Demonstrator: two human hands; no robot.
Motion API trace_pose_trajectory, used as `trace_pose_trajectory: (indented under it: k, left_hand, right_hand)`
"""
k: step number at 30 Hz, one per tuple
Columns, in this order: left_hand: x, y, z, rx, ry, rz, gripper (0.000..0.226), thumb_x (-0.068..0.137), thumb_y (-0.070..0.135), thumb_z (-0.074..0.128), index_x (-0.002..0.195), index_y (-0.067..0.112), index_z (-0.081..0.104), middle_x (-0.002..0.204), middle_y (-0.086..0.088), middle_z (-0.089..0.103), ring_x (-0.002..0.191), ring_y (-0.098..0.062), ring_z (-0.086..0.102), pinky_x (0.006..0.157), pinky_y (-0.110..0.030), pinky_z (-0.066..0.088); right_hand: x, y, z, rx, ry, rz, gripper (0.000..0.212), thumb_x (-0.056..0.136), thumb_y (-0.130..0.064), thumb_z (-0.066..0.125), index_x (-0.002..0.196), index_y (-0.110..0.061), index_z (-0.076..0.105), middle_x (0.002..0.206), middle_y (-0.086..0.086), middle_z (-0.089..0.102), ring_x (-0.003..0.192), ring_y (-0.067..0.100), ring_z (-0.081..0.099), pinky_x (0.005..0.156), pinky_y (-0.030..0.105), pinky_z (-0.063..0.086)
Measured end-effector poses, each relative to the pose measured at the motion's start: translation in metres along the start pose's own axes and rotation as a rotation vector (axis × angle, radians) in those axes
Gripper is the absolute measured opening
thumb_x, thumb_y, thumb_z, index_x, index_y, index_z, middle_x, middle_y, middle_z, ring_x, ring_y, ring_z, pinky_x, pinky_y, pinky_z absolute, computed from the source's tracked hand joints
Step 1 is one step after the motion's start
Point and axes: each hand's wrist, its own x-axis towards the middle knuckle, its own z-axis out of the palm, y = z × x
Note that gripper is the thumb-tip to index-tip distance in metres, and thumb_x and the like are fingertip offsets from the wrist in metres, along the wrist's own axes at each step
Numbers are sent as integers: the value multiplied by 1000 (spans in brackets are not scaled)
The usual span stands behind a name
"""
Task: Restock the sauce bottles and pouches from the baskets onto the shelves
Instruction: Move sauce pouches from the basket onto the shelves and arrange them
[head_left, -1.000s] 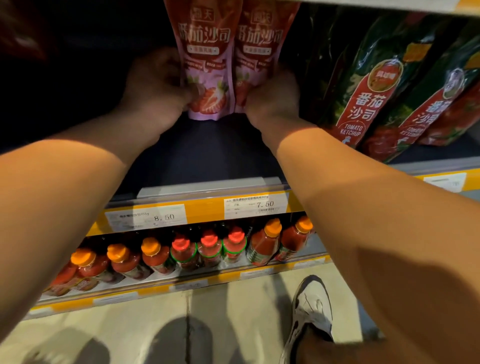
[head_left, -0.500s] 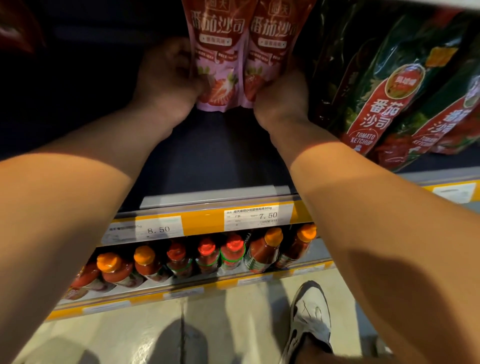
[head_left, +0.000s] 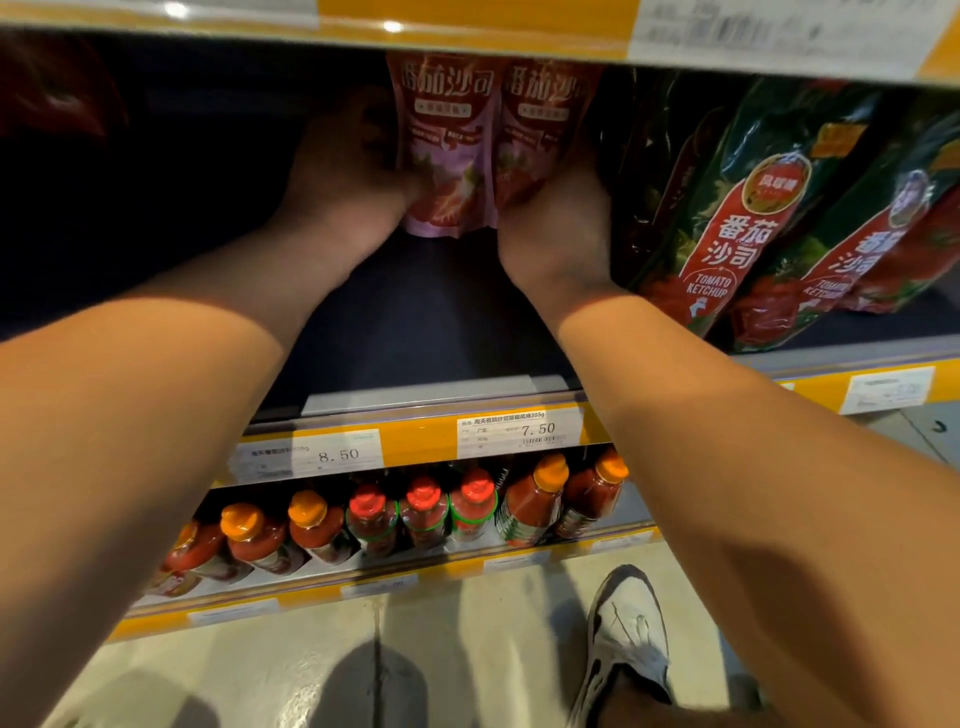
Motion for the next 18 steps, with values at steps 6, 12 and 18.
trace_pose_trajectory:
  k: [6,12,18]
  left_hand:
    - [-26,19,-39,344,29,87,58,97,41,67,150,24,49,154,-1,49,143,-22,43,107,-20,25]
    - [-77,23,-95,418,-131,-116,49,98,37,66,143,20,56,147,-4,57,136,-27,51,111,-28,33]
    - [-173,25,-194,362,-299,-217,43,94,33,72,135,27,60,136,7,61,131,-12,56,113,-34,43]
  right_hand:
    - [-33,-6,-25,-116,-35,7,33,95,-25,57,126,-14,61,125,12,66,111,36,65,74,26,34]
    - [-74,-27,-47,-231,-227,-22,17,95,-29,60,88,-15,66,91,12,70,94,38,70,64,30,39]
    - [-154,-69,-51,-154,-496,-362,45,99,-35,61,143,-24,56,136,6,60,123,28,58,96,40,49]
